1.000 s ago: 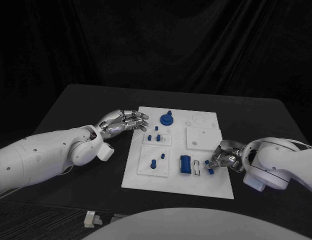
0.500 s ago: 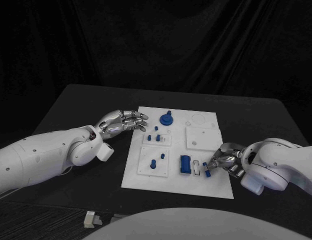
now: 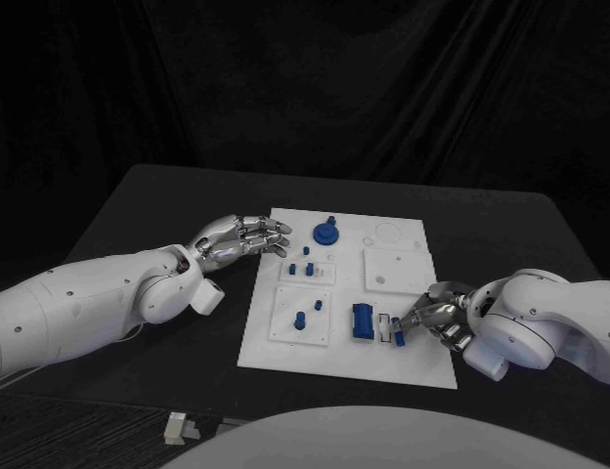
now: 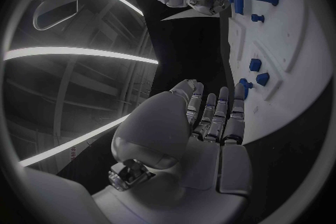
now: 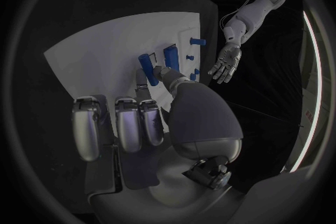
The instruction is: Assemble the parts on the task board
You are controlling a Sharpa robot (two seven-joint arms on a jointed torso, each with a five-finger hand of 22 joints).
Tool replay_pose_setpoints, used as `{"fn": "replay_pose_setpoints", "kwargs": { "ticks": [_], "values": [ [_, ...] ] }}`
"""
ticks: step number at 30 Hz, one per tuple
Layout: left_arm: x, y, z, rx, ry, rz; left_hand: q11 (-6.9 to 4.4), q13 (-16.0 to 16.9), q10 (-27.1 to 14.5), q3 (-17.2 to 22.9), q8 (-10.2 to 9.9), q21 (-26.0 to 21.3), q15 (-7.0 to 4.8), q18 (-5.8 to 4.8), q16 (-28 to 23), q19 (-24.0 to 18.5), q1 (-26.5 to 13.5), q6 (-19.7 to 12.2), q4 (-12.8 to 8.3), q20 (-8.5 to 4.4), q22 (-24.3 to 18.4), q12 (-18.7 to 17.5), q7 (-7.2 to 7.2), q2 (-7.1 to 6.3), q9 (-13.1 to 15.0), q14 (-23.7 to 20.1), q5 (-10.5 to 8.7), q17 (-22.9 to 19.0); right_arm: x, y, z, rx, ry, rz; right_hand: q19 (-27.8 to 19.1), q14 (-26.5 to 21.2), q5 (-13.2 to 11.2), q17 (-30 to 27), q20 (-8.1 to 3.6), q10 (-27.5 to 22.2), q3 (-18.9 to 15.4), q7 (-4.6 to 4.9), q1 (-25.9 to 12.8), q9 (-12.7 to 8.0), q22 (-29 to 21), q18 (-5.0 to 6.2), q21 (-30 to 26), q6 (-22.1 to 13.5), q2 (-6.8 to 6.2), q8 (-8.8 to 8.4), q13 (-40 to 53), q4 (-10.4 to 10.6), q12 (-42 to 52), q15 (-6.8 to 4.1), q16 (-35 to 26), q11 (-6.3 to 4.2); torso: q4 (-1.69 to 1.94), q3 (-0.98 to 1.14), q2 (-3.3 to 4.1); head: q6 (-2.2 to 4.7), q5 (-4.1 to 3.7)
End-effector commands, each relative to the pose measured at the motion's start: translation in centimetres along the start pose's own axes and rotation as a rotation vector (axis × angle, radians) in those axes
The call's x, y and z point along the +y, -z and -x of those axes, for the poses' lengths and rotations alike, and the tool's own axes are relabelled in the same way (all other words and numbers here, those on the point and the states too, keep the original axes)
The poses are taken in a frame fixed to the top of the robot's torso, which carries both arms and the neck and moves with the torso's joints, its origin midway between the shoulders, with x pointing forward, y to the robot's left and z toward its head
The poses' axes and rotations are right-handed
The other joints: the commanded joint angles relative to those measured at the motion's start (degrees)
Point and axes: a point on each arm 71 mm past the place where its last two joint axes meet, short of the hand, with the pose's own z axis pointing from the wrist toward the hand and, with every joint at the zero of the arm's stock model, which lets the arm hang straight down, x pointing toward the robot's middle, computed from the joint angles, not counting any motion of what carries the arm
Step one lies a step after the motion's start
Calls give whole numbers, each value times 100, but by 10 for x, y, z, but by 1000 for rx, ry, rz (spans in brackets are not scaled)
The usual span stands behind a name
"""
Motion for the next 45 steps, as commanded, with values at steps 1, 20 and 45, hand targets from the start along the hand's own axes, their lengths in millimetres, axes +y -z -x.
{"fn": "replay_pose_setpoints", "kwargs": {
  "ticks": [1, 20, 45],
  "values": [
    [0, -1, -2, 12, 11, -11, 37, -7, 13, 25, -37, 16, 28, 19, -26, 1, -54, 9, 3, 11, 9, -33, 40, 2, -8, 5, 40, 9, -1, -1, -1, 4, -30, -18, 595, 591, -3, 1509, -3, 586, 11, -34, -78, 5, 1510, -43, 19, 66, -3, -3, 1507, 45, 15, -26, 32, -36, -7, -2, 3, 0, 17],
    [0, -1, -2, 13, 13, -8, 38, -7, 13, 30, -38, 16, 28, 18, -26, -1, -56, 8, 1, 10, 10, -34, 41, 1, -9, 4, 40, 9, 6, -4, -5, 13, -20, 4, 595, 591, -271, 1509, -21, 586, -205, -50, -275, 14, 1510, -43, 19, 40, 33, -21, 1507, 228, 15, -41, 32, -50, -1, -1, -2, 0, 18],
    [2, -2, -4, 21, 18, -3, 44, -10, 13, 56, -40, 14, 33, 13, -27, -8, -68, 6, -8, 10, 15, -38, 45, -3, -12, -1, 41, 9, 9, -8, -2, -11, 86, 14, 595, 591, -1246, 1509, 11, 586, -597, 5, -494, -15, 1510, -43, 19, -67, 1, -94, 1507, 531, 15, -2, 32, -3, -9, 3, 1, 0, 33]
  ]
}}
